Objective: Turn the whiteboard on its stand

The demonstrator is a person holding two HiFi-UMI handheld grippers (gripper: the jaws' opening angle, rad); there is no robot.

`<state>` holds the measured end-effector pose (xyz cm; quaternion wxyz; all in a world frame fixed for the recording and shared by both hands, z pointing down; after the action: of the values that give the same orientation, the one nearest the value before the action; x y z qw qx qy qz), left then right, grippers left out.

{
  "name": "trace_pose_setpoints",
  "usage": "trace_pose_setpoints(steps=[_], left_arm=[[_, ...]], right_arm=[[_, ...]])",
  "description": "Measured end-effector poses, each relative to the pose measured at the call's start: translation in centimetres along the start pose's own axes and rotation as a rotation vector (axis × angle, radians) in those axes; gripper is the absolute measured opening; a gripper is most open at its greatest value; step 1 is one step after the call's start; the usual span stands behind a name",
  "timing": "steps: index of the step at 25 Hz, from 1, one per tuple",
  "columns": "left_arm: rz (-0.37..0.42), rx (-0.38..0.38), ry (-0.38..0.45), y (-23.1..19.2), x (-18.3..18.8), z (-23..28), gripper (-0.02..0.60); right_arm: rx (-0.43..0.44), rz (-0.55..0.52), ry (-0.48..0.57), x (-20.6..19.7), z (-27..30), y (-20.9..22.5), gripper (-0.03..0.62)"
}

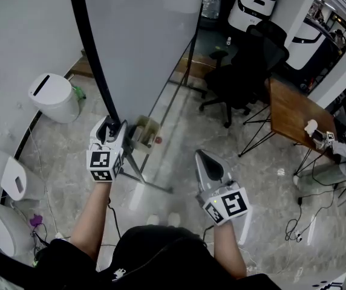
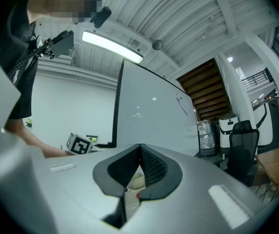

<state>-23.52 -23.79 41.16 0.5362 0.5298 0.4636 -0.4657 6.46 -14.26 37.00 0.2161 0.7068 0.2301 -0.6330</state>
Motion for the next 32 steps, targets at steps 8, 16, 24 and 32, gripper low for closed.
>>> trace_pose_setpoints(steps=[8,16,24,32], left_arm=[[-0.009,0.061,0.119,-0.7,4.4,-2.6,0.235],[0.006,0.003,0.234,1.6,7.9,-4.3,0.192],[-0.054,-0.207,0.174,9.1,7.1,-4.1,0.137],[-0.157,-0.376,0.105,14.5,5.4,-3.8,0.059]], right_arm=[[0.006,-0.003,0.006,0.2,-0.1,-0.4,0.009],[-0.034,-0.014,0.005,0.1,-1.4,0.5,0.009],[-0.125,-0.034,0.000,0.6,-4.1,2.1,0.009],[-0.192,-0.041,-0.021,0.6,-6.2,2.7,0.009]])
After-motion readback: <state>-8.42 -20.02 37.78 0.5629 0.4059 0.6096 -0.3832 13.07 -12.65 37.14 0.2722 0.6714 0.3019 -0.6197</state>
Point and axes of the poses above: the fingertips, and each gripper's own axes: z forward along the fingers, y to its right, x out of its top, the point moved 6 cm from there along -z, backward along the fingers, and after that the axes turned 13 degrees about x, right-handed, at the moved point
